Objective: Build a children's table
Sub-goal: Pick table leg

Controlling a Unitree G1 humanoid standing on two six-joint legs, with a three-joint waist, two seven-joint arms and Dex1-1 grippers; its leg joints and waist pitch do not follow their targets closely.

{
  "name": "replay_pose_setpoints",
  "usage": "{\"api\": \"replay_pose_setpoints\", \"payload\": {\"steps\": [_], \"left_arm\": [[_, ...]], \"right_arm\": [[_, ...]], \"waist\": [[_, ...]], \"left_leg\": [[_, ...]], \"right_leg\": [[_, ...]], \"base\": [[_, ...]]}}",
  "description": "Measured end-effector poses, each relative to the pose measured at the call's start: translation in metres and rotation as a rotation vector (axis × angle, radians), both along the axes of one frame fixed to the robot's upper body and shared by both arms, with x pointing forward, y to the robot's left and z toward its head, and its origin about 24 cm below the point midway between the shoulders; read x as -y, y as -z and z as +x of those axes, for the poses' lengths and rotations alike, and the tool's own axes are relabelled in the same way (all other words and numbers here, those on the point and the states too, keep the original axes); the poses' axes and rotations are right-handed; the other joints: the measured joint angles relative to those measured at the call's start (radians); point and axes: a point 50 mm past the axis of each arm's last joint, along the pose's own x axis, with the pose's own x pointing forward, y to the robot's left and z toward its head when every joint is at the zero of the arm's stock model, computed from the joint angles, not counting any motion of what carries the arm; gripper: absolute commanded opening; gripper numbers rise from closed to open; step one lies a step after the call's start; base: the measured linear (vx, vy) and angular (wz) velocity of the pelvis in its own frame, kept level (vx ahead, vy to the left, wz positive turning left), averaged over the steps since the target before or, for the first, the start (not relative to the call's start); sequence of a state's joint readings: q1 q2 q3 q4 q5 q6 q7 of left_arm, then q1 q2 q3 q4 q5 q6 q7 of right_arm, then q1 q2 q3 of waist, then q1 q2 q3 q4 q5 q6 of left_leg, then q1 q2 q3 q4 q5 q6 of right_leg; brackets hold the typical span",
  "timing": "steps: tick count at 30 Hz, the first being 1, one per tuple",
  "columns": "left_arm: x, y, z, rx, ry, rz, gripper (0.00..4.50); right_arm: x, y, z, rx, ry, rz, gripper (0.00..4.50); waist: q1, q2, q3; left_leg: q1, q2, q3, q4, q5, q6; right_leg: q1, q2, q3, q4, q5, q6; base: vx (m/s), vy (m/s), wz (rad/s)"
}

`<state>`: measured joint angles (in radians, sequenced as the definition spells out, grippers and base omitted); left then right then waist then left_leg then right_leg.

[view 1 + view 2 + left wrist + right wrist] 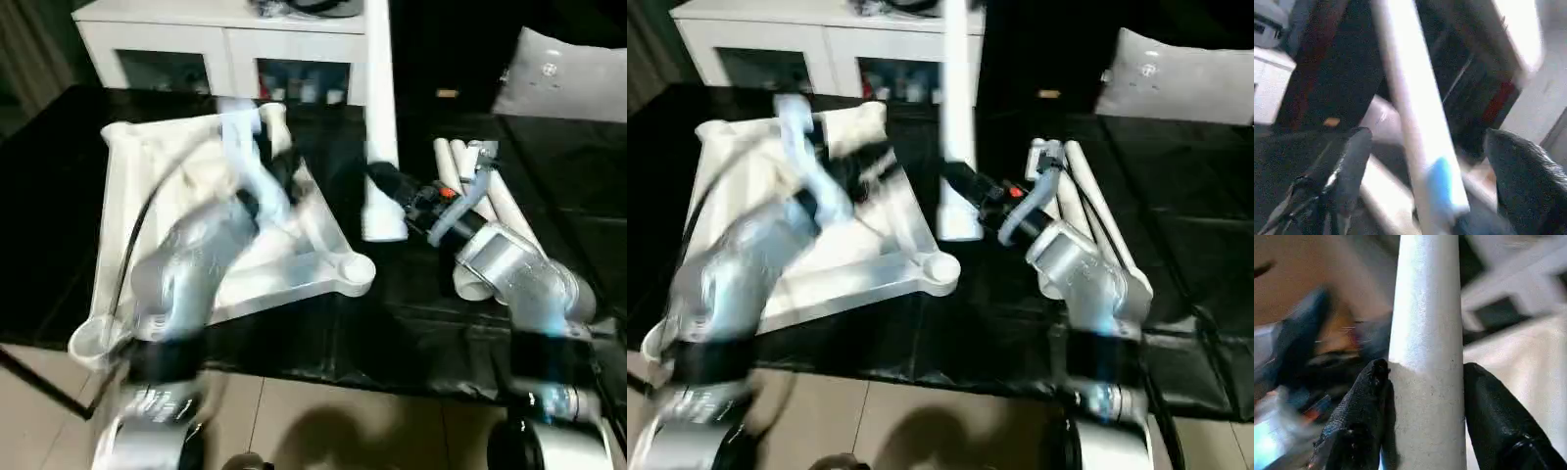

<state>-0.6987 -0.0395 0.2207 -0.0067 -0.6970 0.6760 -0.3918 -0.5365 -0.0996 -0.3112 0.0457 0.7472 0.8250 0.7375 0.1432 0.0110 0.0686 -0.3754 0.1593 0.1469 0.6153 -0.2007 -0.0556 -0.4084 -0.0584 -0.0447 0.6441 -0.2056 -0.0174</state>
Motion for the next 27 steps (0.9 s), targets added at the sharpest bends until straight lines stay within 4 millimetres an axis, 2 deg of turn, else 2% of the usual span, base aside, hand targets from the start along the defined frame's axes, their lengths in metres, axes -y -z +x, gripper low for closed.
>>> {"api": "replay_pose_setpoints", "payload": {"steps": [4, 9, 11, 14, 15, 17, 20, 22, 24, 27], "left_arm": [[0.006, -0.003, -0.003, -0.031, 0.066, -0.089, 4.50], [0.008, -0.003, -0.004, -0.048, 0.096, -0.118, 4.50], [0.009, -0.004, -0.004, -0.047, 0.095, -0.114, 4.20], [0.008, -0.007, -0.005, -0.011, 0.062, -0.060, 4.13], [0.008, -0.007, -0.005, -0.007, 0.056, -0.052, 3.87], [0.008, -0.007, -0.004, -0.006, 0.048, -0.048, 3.75], [0.007, -0.005, -0.002, 0.002, -0.002, -0.009, 3.58], [0.007, -0.003, 0.000, 0.002, -0.036, 0.027, 3.26], [0.007, 0.000, 0.006, -0.003, -0.132, 0.090, 3.21], [0.008, 0.008, 0.013, -0.027, -0.261, 0.173, 2.80]], "right_arm": [[-0.008, 0.004, -0.008, 0.021, -0.070, -0.001, 1.91], [-0.012, 0.006, -0.013, 0.033, -0.117, 0.009, 1.91], [-0.012, 0.005, -0.013, 0.050, -0.114, -0.010, 1.91], [-0.012, 0.005, -0.011, 0.083, -0.073, -0.084, 1.91], [-0.012, 0.006, -0.010, 0.098, -0.065, -0.112, 1.91], [-0.015, 0.005, -0.011, 0.128, -0.058, -0.158, 1.91], [-0.022, 0.005, -0.008, 0.209, 0.010, -0.287, 1.91], [-0.025, 0.007, -0.005, 0.249, 0.058, -0.362, 1.91], [-0.030, 0.012, 0.001, 0.273, 0.147, -0.408, 1.90], [-0.031, 0.022, 0.009, 0.276, 0.281, -0.480, 1.89]], "waist": [[0.009, -0.002, 0.000], [0.017, -0.002, 0.000], [0.021, -0.002, 0.000], [0.024, -0.002, 0.000], [0.025, -0.002, 0.000], [0.024, -0.002, 0.000], [0.024, -0.001, 0.000], [0.023, -0.001, 0.000], [0.022, -0.001, -0.001], [0.021, -0.001, -0.001]], "left_leg": [[0.000, 0.001, 0.000, 0.000, 0.001, 0.001], [0.000, 0.001, 0.000, 0.000, 0.001, 0.002], [-0.001, 0.001, 0.000, 0.000, 0.001, 0.002], [-0.001, 0.001, 0.000, 0.000, 0.001, 0.002], [-0.002, 0.001, 0.000, 0.000, 0.001, 0.002], [-0.002, 0.001, 0.000, 0.000, 0.001, 0.002], [-0.003, 0.002, -0.001, 0.000, 0.001, 0.001], [-0.004, 0.002, -0.001, 0.000, -0.002, -0.003], [-0.006, 0.002, -0.001, 0.000, -0.001, -0.004], [-0.009, 0.003, -0.001, 0.000, 0.000, -0.003]], "right_leg": [[0.000, 0.000, -0.001, -0.002, 0.000, 0.000], [0.000, 0.000, -0.001, -0.004, 0.001, 0.000], [0.000, 0.000, -0.002, -0.005, 0.001, 0.000], [0.000, 0.000, -0.002, -0.006, 0.002, 0.001], [0.000, 0.000, -0.002, -0.006, 0.002, 0.001], [0.000, 0.000, -0.002, -0.007, 0.002, 0.002], [0.000, 0.000, -0.003, -0.008, 0.004, 0.003], [0.000, 0.000, -0.003, -0.010, 0.005, 0.004], [0.000, 0.000, -0.004, -0.012, 0.006, 0.004], [-0.001, 0.000, -0.005, -0.014, 0.008, 0.004]], "base": [[0.000, 0.000, 0.00], [0.000, 0.000, 0.00], [0.000, 0.000, 0.00], [0.000, 0.000, 0.00], [0.000, 0.000, 0.00], [0.000, 0.000, 0.00], [0.000, 0.000, 0.00], [0.000, 0.000, 0.00], [0.000, 0.000, 0.00], [0.000, 0.000, 0.00]]}}
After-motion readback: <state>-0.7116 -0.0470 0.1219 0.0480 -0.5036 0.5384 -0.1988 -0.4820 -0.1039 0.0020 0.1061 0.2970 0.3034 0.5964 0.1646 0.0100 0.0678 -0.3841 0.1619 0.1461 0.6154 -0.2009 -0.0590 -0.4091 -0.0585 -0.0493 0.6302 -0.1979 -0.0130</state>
